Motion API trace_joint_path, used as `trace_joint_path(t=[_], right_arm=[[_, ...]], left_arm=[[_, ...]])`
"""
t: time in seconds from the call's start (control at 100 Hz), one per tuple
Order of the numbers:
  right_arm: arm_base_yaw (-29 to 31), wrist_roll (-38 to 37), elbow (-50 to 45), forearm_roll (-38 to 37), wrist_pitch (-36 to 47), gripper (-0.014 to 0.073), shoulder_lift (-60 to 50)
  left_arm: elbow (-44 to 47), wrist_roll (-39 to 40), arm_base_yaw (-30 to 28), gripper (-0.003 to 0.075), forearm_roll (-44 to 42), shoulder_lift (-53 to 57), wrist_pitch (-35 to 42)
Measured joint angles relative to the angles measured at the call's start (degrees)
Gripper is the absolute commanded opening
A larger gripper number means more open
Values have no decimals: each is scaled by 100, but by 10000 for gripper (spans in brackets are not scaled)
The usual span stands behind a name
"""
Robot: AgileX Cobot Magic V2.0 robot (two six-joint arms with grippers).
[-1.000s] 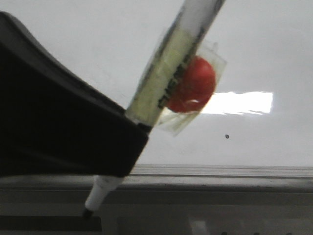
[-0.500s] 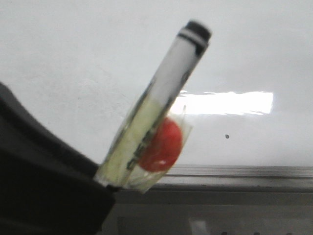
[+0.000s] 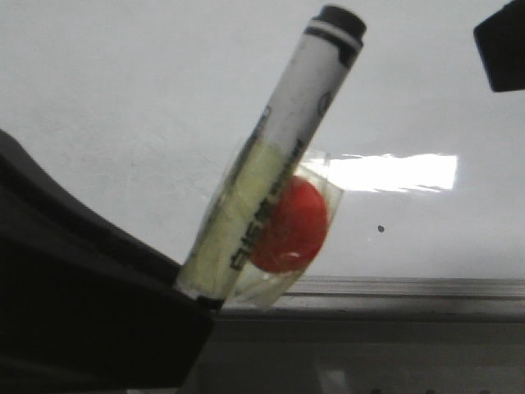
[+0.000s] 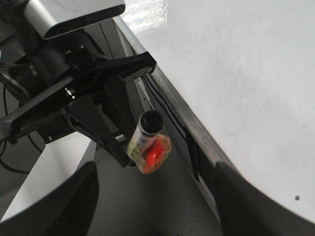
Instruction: Write number 6 on whiteboard
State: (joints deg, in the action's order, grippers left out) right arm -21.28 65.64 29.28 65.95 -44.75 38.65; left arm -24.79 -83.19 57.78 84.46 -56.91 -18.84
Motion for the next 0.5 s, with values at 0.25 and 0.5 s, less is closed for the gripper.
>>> trace_joint_path(t=[0.25, 0.5], right_arm=[[0, 3, 0, -1, 0, 449, 0], [0, 356, 0, 269, 0, 449, 30]], left_arm=[[0, -56, 0, -8, 77, 0, 0], [0, -65, 0, -8, 187, 0, -84]])
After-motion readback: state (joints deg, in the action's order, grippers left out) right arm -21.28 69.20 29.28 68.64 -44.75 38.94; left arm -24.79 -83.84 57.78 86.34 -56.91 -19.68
